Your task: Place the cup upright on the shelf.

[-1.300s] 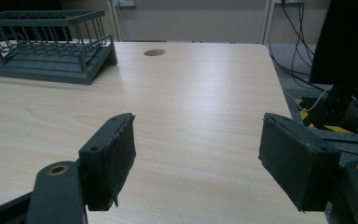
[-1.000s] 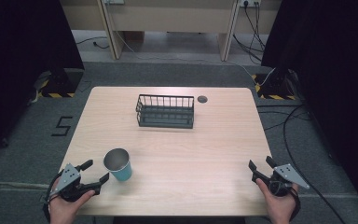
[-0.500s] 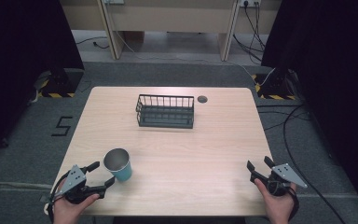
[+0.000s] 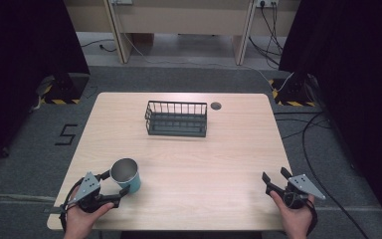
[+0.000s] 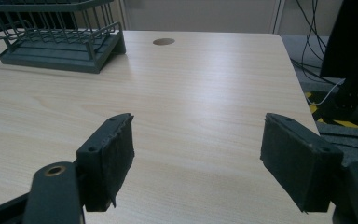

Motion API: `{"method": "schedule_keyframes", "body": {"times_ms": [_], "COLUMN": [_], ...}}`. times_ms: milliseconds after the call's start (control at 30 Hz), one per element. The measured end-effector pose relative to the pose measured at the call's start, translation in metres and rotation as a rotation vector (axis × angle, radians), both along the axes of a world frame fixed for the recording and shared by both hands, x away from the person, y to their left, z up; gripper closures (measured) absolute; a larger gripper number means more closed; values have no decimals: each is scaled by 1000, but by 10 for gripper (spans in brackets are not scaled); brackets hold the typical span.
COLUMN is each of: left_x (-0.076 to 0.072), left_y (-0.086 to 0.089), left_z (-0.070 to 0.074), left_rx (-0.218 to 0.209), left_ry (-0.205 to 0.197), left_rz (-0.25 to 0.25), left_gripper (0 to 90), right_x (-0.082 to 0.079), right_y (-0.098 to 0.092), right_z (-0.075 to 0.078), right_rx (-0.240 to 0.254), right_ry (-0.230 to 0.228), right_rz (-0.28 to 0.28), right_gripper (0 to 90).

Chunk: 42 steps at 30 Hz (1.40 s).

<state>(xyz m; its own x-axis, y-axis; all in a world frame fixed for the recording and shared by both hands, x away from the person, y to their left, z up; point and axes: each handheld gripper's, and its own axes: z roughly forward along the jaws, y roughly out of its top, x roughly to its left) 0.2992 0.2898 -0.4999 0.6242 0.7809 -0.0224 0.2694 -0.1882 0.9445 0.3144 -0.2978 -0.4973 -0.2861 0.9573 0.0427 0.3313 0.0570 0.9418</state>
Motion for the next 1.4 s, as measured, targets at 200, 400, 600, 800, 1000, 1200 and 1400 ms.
{"method": "schedule_keyframes", "body": {"times_ms": [200,400,600,800,1000,1200,1400], "left_x": [5,12,17,17,17,16,19], "left_y": [-4,-8,-13,-14,-15,-15,-15], "left_z": [-1,-1,0,0,1,6,12], "left_rx": [2,5,10,5,-7,-14,-23], "left_ry": [8,14,14,13,-1,-23,-40], "left_rz": [-5,-10,-17,-18,-21,-14,-10], "left_gripper": [145,144,147,155,156,156,157], "right_x": [0,0,0,0,0,0,0], "right_y": [0,0,0,0,1,1,1], "right_z": [-1,-2,-2,-3,-2,-3,-3], "right_rx": [2,1,-2,-3,-7,-6,-5], "right_ry": [7,16,21,22,20,22,21], "right_rz": [-2,-2,1,3,4,4,4], "right_gripper": [260,258,258,258,258,258,258]}}
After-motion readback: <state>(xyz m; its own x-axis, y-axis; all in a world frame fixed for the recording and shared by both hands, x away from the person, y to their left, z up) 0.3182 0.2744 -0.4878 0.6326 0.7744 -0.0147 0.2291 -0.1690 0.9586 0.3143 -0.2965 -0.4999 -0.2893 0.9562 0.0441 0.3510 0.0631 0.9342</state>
